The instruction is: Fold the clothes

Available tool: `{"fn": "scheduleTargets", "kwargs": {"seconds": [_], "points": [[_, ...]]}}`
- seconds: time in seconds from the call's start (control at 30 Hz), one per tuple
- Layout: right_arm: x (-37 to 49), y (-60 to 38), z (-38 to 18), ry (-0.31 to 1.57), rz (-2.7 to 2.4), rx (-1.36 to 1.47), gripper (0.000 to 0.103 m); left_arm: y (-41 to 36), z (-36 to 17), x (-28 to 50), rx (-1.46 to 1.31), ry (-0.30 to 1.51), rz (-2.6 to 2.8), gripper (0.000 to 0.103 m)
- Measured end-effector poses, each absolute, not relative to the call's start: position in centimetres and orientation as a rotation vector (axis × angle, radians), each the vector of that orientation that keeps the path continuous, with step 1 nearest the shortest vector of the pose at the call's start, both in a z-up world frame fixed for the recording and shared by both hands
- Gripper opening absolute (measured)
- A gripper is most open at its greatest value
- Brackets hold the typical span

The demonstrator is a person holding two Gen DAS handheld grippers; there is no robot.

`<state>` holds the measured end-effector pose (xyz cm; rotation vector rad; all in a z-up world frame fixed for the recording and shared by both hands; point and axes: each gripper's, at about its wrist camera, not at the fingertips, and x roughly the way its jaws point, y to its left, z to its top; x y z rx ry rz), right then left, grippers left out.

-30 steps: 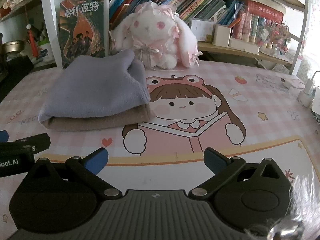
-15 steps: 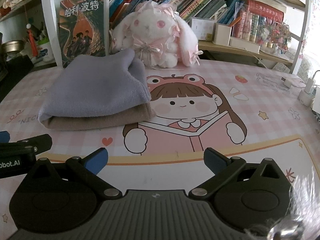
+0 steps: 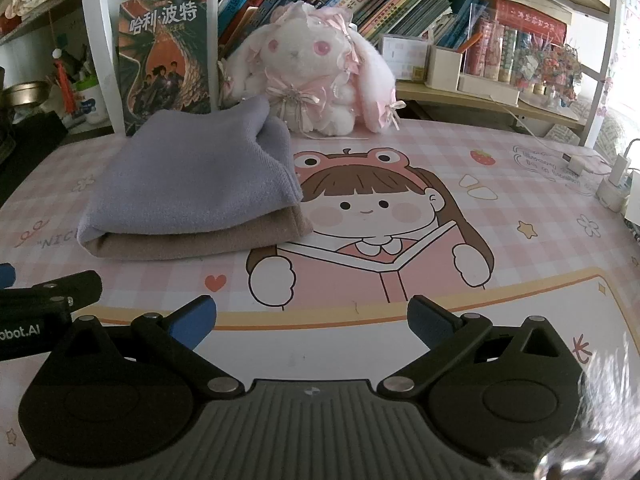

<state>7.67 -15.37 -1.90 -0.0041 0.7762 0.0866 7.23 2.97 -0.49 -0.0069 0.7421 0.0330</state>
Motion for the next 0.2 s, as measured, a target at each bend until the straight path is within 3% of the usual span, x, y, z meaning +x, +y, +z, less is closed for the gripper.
{"fn": "scheduleTargets", "kwargs": {"seconds": [0.2], "points": [[7.66, -15.36, -1.92, 0.779, 0.088, -0.005, 0.103, 2.98, -0.52, 7.19, -0.007, 0.743, 0.024, 0.103]]}}
